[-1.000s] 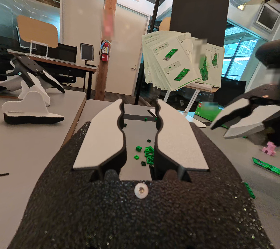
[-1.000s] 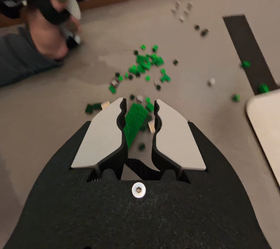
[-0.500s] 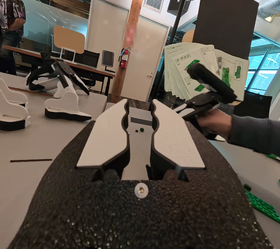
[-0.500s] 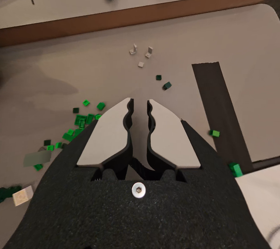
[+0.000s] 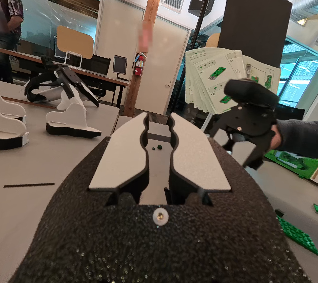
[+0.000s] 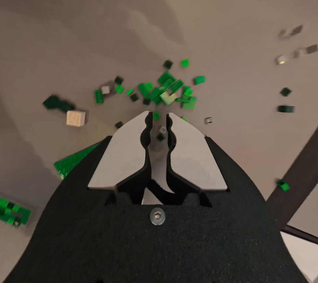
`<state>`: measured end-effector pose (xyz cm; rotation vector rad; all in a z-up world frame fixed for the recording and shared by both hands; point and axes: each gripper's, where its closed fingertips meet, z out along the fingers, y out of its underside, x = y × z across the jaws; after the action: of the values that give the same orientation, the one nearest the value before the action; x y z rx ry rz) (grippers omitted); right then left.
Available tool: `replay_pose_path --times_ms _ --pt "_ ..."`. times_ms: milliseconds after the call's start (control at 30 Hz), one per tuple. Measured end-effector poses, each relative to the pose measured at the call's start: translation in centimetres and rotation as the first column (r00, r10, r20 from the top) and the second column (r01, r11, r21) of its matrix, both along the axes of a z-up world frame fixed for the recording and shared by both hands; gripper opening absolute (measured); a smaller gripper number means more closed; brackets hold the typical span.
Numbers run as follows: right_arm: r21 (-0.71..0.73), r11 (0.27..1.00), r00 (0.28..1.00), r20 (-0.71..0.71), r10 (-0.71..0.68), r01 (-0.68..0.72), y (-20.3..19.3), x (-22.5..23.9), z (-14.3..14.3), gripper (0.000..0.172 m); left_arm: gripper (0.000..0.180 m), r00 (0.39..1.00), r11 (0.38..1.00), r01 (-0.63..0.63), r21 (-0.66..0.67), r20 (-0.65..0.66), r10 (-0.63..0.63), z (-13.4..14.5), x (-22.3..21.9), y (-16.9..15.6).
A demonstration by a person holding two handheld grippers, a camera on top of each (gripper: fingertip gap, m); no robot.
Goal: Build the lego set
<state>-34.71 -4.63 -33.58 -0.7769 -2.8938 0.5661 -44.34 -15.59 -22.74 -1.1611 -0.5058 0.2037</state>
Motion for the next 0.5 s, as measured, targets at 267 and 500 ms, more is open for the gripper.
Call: replay_pose_path --times_ms 267,500 --pt "0.124 0.98 0.986 -0.035 0.161 -0.155 -1.8 2.0 -1.2 0.014 0.02 0.999 0.999 0.043 -0.026 0.002 -0.043 -0.2 0.5 1.0" --pt "0.146 0.967 0.977 -0.029 0.213 -0.207 -2.6 1.5 -2.1 0.014 0.019 0.998 0.998 0.055 -0.022 0.016 -0.055 -0.3 0.5 1.1"
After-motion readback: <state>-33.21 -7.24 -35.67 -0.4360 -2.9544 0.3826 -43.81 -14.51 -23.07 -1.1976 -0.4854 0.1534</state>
